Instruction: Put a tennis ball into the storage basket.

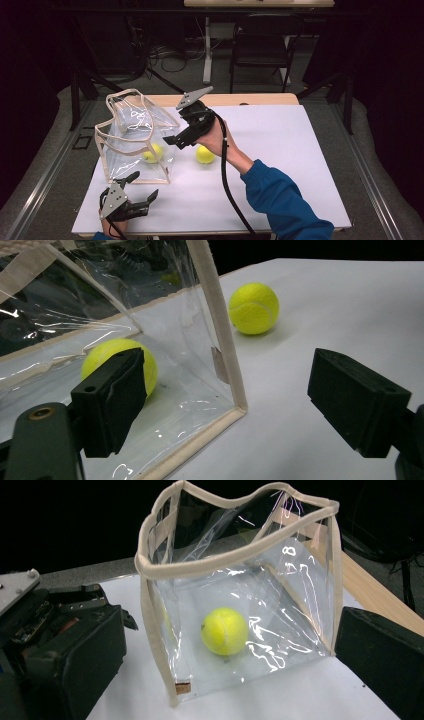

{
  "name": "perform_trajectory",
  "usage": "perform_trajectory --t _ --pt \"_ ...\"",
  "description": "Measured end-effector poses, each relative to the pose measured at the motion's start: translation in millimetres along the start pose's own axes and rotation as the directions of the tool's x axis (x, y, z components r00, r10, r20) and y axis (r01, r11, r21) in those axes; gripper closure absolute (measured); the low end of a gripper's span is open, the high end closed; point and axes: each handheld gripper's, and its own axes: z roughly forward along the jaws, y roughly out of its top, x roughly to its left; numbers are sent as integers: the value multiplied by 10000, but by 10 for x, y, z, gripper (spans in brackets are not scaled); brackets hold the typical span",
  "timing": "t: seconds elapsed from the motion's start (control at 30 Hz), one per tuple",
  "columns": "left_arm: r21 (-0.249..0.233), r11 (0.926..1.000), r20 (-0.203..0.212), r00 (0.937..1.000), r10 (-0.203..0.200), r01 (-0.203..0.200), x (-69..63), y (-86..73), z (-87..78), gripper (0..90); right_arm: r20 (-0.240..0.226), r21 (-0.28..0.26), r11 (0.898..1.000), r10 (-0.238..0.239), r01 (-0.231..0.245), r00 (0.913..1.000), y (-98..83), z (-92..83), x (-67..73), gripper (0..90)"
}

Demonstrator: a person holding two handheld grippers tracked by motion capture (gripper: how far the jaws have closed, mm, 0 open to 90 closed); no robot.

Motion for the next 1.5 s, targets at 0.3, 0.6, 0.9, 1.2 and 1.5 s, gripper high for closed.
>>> perform_trajectory --t 0.3,0.6,0.9,1.2,1.5 --pt "17 10000 -5 10000 -32 32 -2 -2 1 158 201 176 9998 -46 42 9998 -159 -68 -13 0" --pt "21 10000 -5 10000 -33 33 -2 -2 0 158 345 275 9996 94 -104 9994 -343 -122 -29 0" --pt "13 10000 -24 10000 -23 23 0 -4 -5 158 425 347 9990 255 -270 9988 -506 -150 -50 0" --pt "16 10000 8 10000 -86 86 4 -11 -2 158 541 367 9976 563 -584 9969 -692 -196 -103 0" --pt "2 10000 -27 10000 -84 84 12 -21 -9 158 715 515 9954 771 -809 9945 -842 -206 -153 0"
